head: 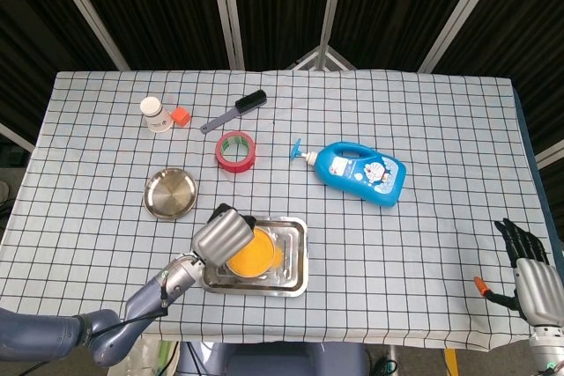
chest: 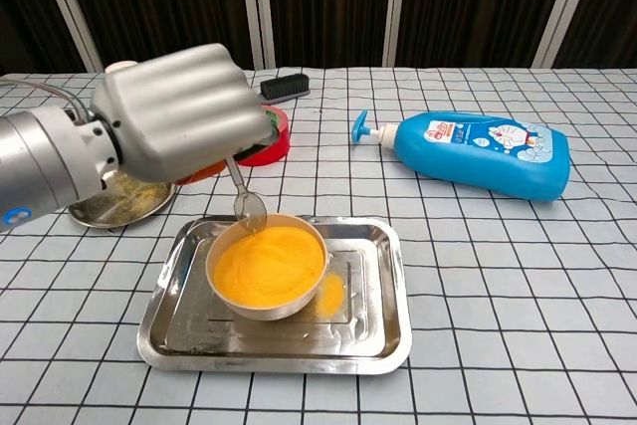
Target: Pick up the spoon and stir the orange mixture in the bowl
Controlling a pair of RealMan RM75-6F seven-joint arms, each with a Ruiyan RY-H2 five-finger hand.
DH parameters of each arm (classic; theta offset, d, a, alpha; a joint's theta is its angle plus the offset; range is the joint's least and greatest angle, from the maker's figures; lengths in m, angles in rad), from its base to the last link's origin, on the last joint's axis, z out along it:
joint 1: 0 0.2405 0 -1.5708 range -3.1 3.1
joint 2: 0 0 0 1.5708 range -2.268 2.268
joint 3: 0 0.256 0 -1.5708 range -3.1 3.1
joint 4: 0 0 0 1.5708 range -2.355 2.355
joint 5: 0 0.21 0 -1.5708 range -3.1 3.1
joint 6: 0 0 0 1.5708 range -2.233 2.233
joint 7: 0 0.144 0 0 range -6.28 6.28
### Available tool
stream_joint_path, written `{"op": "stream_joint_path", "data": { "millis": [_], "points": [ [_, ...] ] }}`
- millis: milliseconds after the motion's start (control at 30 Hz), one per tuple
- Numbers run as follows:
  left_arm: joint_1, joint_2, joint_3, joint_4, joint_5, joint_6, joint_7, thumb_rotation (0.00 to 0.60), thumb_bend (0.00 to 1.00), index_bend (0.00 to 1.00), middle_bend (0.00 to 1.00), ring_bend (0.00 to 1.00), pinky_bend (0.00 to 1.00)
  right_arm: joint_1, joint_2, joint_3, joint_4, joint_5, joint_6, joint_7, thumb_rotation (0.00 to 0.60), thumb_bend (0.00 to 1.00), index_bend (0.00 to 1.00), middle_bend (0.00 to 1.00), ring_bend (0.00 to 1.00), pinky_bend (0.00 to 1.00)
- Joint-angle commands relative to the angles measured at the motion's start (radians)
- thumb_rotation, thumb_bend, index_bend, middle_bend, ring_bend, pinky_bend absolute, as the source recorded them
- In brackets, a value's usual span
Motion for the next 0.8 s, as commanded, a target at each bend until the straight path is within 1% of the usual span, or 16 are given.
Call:
{"op": "stream_joint_path", "data": {
  "millis": [33,200,300,367,533,700,800],
  "points": [
    [0.053,-0.017,-0.048,0.039,-0.073,0.062,-0.099,0.600,0.74,0.80,1.00,1.00,1.00,0.000,0.000,-0.001,0.000,-0.002,0.000,-0.001,0.600,0.31,0.00,0.00,0.00,0.00],
    [0.102,-0.017,-0.099,0.101,-0.167,0.104,-0.219,0.600,0.73,0.80,1.00,1.00,1.00,0.000,-0.001,0.000,0.000,0.001,-0.001,-0.004,0.600,0.31,0.00,0.00,0.00,0.00],
    [0.133,-0.014,-0.117,0.144,-0.204,0.120,-0.302,0.600,0.73,0.80,1.00,1.00,1.00,0.000,0.000,-0.001,-0.001,0.002,-0.003,-0.005,0.600,0.31,0.00,0.00,0.00,0.00],
    [0.148,-0.006,-0.121,0.167,-0.224,0.120,-0.341,0.600,0.73,0.80,1.00,1.00,1.00,0.001,0.001,-0.001,-0.001,0.002,-0.004,-0.006,0.600,0.31,0.00,0.00,0.00,0.00],
    [0.177,0.009,-0.108,0.246,-0.252,0.106,-0.402,0.600,0.73,0.80,1.00,1.00,1.00,0.002,0.001,-0.003,-0.007,0.010,-0.012,-0.011,0.600,0.31,0.00,0.00,0.00,0.00],
    [0.196,-0.004,-0.097,0.332,-0.281,0.077,-0.447,0.600,0.72,0.79,1.00,1.00,1.00,0.001,0.002,-0.003,-0.013,0.017,-0.016,-0.016,0.600,0.31,0.00,0.00,0.00,0.00],
    [0.200,-0.020,-0.106,0.365,-0.305,0.063,-0.473,0.600,0.71,0.79,1.00,1.00,1.00,0.002,0.003,-0.002,-0.014,0.024,-0.020,-0.015,0.600,0.31,0.00,0.00,0.00,0.00]
  ]
}}
